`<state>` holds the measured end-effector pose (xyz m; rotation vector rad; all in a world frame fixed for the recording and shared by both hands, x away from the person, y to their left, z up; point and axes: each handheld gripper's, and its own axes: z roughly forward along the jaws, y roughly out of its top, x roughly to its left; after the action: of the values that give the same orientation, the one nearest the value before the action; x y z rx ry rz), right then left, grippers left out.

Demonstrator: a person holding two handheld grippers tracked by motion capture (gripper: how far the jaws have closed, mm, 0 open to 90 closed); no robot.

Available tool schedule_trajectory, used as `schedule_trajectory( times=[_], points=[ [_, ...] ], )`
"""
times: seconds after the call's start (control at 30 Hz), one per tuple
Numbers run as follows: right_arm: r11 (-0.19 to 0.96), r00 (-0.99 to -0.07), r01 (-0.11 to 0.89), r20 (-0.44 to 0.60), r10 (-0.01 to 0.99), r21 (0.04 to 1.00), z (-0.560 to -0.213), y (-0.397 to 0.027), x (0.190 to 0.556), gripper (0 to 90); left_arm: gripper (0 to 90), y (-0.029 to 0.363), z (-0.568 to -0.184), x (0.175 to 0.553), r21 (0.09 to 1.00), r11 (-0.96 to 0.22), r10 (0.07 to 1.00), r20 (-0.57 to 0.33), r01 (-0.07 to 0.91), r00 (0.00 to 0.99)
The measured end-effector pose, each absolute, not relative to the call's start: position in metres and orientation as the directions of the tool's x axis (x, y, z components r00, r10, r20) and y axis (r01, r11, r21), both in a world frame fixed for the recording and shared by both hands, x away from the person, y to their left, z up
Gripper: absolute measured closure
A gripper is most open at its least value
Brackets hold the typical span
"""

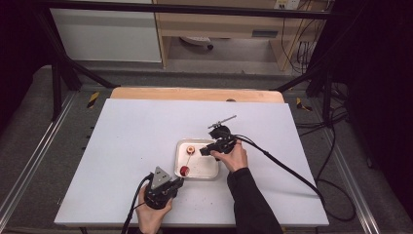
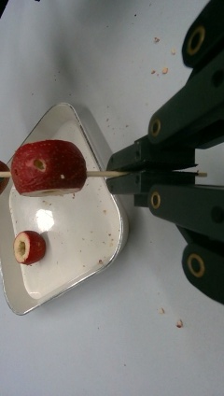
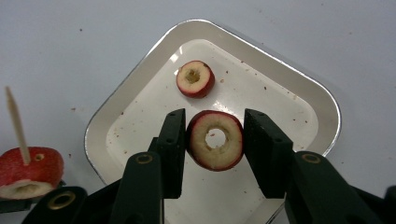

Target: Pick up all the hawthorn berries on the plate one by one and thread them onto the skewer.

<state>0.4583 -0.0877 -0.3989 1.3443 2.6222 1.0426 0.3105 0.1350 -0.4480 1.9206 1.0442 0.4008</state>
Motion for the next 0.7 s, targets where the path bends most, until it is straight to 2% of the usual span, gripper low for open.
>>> schedule_trajectory(
  times=[0.7],
  points=[
    [0.132, -0.616, 0.644, 0.410, 0.673, 0.753, -0.401, -0.114, 0.421, 60.9, 88.0, 0.124, -0.447, 0.308, 0.829, -0.255, 0.783, -0.125, 0.498, 0.609]
  ],
)
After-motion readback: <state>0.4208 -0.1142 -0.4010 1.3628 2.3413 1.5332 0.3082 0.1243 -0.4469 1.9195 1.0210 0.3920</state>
